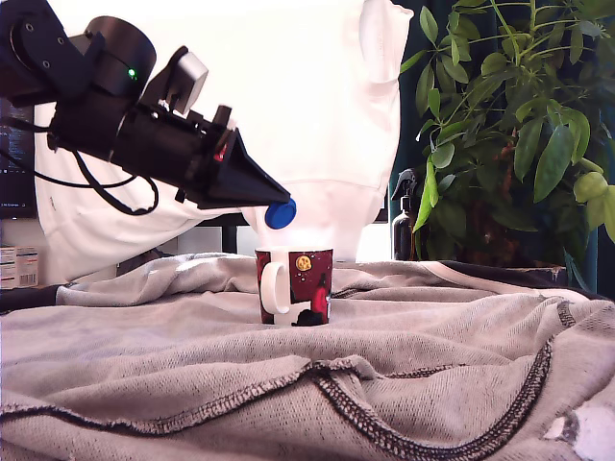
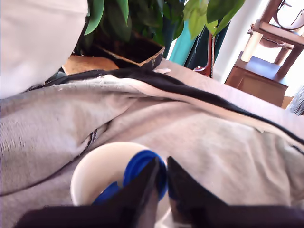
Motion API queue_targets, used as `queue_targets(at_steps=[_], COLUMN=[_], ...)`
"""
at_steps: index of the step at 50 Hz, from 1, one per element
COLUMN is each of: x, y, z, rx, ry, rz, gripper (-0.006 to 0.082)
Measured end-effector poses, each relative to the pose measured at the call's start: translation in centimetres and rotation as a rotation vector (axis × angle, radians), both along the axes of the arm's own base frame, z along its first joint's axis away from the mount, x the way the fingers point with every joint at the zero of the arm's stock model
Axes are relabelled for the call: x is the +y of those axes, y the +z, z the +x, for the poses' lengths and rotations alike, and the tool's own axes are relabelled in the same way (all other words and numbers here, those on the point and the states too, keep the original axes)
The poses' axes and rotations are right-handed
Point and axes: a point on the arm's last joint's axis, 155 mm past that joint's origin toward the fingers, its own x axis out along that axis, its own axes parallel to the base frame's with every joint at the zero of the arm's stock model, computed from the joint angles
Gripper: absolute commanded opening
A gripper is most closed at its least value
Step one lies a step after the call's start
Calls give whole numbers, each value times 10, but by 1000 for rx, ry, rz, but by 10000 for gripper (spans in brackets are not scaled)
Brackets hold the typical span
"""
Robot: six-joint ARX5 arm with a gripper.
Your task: Pick the blue coffee capsule and place it inside the red coffee cup
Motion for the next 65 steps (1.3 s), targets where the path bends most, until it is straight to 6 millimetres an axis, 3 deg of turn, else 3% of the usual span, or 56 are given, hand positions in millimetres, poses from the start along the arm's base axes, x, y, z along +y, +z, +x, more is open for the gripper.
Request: queue_targets(at_steps=[2,13,19,26,31,40,49,54,65], x=[-1,-19,-22,-19,-10,21,68,100,156], y=[-1,2,2,2,2,1,37,56,74], z=[0,-15,-19,-15,-7,25,46,43,28], rx=[-10,-60,-59,-30,10,15,-59,-62,-53], ry=[-7,-85,-98,-77,-33,171,411,527,672], rz=[3,3,1,-9,-20,26,90,136,226], gripper=[451,432,278,-26,-19,-19,-19,-19,-19])
